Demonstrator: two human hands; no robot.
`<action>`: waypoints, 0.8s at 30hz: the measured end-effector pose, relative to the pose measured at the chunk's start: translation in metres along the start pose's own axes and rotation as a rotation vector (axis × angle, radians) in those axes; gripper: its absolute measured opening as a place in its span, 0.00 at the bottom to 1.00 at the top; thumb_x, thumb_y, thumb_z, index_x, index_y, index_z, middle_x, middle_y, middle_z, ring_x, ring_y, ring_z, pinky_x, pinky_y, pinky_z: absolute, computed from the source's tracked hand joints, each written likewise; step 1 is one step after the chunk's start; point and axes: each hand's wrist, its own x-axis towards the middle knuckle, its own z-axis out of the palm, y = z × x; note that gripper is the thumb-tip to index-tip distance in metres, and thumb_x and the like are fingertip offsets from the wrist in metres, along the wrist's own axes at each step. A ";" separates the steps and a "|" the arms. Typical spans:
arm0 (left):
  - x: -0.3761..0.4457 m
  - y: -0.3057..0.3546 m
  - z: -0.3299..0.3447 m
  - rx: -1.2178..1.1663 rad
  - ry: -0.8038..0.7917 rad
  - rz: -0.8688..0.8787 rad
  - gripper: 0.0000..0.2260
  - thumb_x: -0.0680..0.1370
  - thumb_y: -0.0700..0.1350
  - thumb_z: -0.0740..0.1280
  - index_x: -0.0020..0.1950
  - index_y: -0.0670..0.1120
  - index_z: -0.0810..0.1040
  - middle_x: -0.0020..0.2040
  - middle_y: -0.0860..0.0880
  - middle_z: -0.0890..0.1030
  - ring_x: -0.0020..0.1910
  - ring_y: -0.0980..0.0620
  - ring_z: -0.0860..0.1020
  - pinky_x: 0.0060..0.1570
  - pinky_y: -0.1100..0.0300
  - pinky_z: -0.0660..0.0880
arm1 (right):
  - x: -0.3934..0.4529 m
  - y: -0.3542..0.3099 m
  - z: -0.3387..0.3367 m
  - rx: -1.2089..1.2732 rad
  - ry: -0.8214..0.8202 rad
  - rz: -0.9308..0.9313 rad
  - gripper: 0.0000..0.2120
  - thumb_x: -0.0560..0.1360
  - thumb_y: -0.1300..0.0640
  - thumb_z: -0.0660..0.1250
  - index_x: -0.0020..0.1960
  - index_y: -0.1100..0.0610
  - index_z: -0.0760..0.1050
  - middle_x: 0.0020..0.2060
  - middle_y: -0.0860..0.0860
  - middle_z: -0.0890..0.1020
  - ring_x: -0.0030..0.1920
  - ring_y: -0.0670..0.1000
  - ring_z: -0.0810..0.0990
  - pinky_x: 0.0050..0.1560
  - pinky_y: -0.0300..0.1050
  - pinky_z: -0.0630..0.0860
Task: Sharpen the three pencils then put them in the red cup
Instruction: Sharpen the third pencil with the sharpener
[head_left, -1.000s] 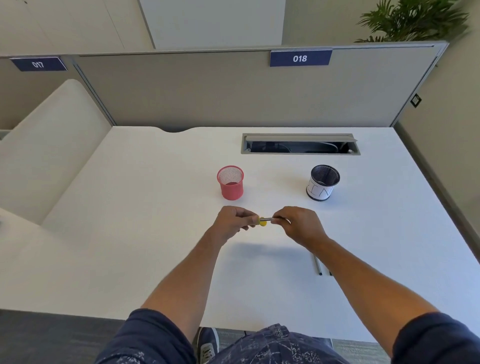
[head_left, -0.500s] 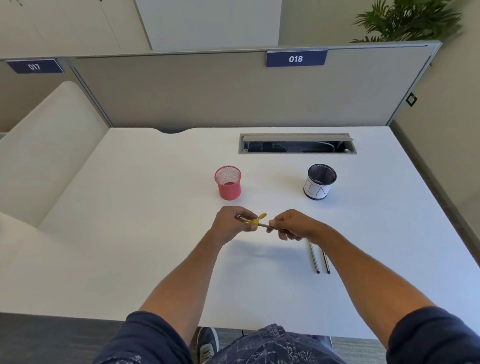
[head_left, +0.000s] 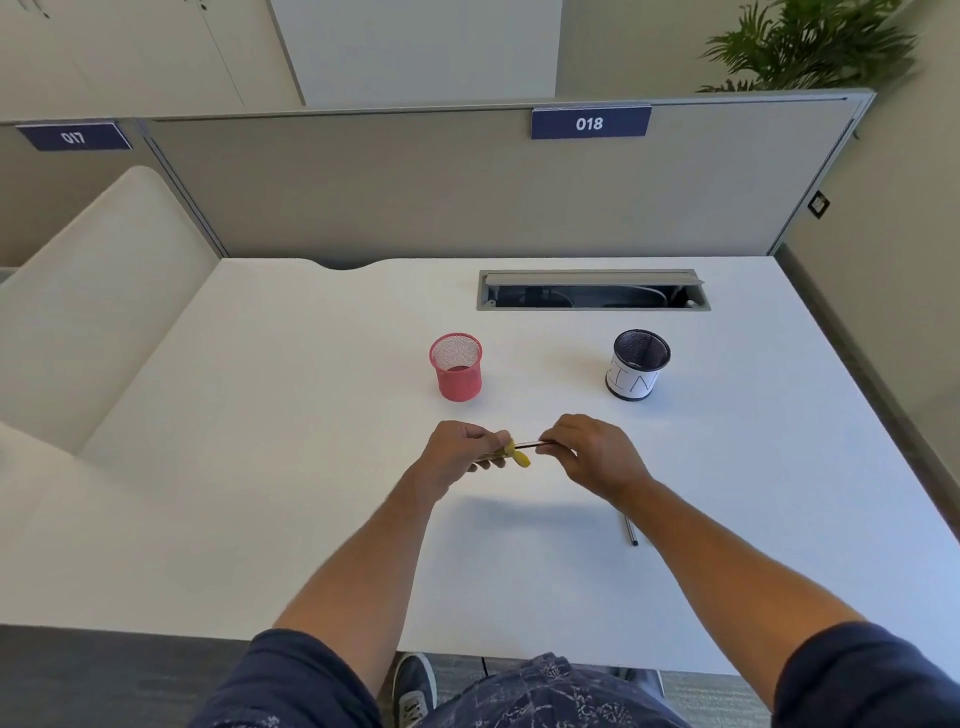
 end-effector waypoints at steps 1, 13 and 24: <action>-0.001 0.000 0.000 -0.004 -0.010 0.007 0.11 0.76 0.49 0.76 0.47 0.41 0.88 0.42 0.40 0.87 0.36 0.55 0.77 0.39 0.64 0.71 | 0.000 0.000 -0.001 -0.012 -0.005 0.013 0.07 0.77 0.49 0.70 0.44 0.51 0.84 0.36 0.46 0.81 0.35 0.52 0.80 0.28 0.44 0.72; -0.005 0.003 0.001 0.046 0.021 0.116 0.15 0.66 0.33 0.81 0.51 0.41 0.87 0.43 0.46 0.88 0.41 0.56 0.84 0.50 0.61 0.80 | 0.021 -0.014 -0.030 0.757 -0.741 0.806 0.16 0.80 0.47 0.67 0.46 0.58 0.86 0.25 0.50 0.71 0.27 0.49 0.62 0.29 0.41 0.56; -0.005 0.005 -0.003 -0.016 -0.016 0.012 0.11 0.78 0.51 0.73 0.46 0.44 0.89 0.38 0.43 0.85 0.31 0.53 0.70 0.35 0.62 0.68 | 0.008 -0.007 -0.011 0.038 -0.088 0.140 0.04 0.74 0.51 0.76 0.47 0.49 0.85 0.40 0.44 0.82 0.40 0.49 0.79 0.35 0.43 0.73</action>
